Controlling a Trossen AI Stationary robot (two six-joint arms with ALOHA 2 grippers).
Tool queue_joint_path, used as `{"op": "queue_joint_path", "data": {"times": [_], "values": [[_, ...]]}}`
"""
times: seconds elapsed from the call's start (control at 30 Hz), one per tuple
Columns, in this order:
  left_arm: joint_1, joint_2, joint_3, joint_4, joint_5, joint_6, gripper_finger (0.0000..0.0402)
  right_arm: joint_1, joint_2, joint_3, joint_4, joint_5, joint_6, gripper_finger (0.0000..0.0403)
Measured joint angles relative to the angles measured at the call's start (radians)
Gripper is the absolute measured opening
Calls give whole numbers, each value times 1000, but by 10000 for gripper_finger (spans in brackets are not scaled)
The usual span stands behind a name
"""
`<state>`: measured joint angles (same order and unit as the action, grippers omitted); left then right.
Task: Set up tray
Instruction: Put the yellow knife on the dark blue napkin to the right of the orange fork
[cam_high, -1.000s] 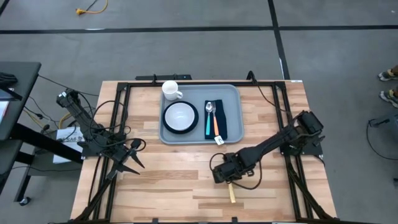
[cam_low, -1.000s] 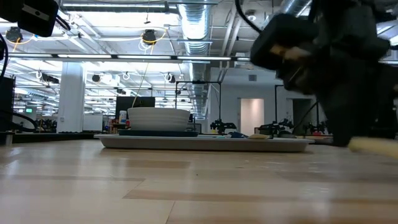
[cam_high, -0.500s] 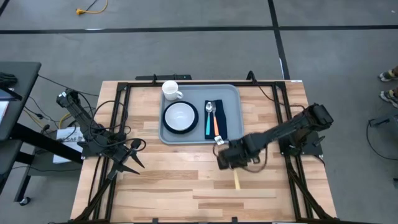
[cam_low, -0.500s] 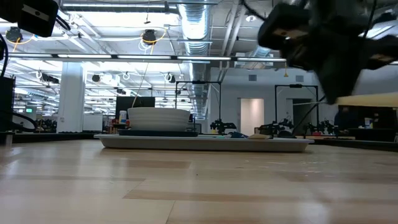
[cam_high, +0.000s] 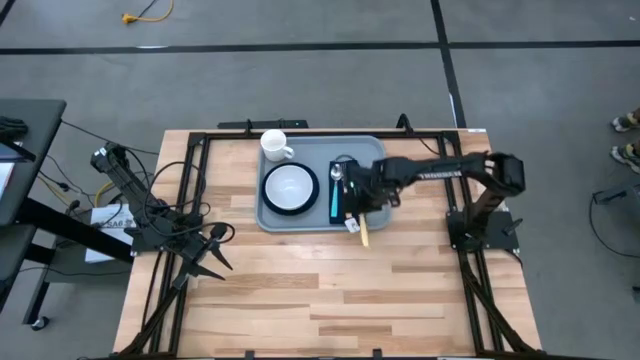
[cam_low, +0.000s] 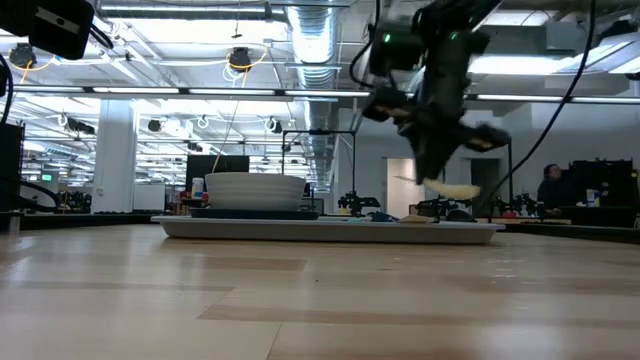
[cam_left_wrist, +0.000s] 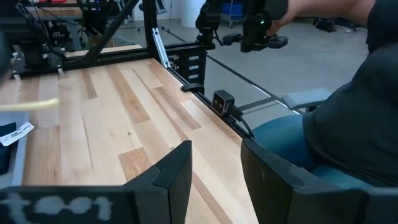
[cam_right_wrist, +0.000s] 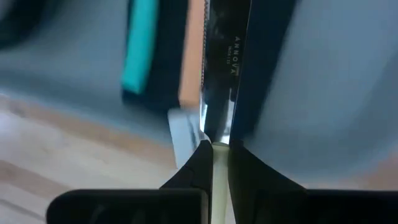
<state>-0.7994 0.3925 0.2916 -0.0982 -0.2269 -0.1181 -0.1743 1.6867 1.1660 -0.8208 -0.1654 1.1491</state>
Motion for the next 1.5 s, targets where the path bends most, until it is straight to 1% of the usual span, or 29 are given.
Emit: {"op": "queue_joint_path", "data": {"times": [0.07, 0.17, 0.23, 0.3, 0.37, 0.4, 0.63, 0.83, 1.13, 1.37, 1.5], "values": [[0, 0, 0, 1, -1, 0, 126, -53, 8, -1, 36, -24, -63, 16], [0, 0, 0, 4, -25, 2, 126, -120, 60, 21, 105, -67, -148, 16], [0, 0, 0, 2, -54, 6, 126, -161, 87, 35, 40, -69, -204, 16], [0, 0, 0, -4, -91, 7, 126, -197, 122, 71, 72, -72, -251, 16], [0, 1, 0, -7, -115, 6, 126, -227, 154, 89, 12, -78, -292, 16], [0, -1, 0, -11, -128, 6, 126, -239, 177, 102, 26, -85, -309, 16], [0, -1, 0, -23, -146, 2, 126, -294, 265, 155, 0, -106, -383, 16], [0, 0, 0, -25, -147, 2, 126, -320, 284, 164, -1, -99, -389, 16], [0, 0, 0, -25, -146, 3, 126, -316, 283, 164, -14, -95, -340, 16], [0, 0, 0, -26, -146, 2, 126, -308, 283, 164, -14, -96, -304, 71], [0, 0, 0, -26, -146, 2, 126, -302, 283, 164, -14, -95, -303, 90]]}}
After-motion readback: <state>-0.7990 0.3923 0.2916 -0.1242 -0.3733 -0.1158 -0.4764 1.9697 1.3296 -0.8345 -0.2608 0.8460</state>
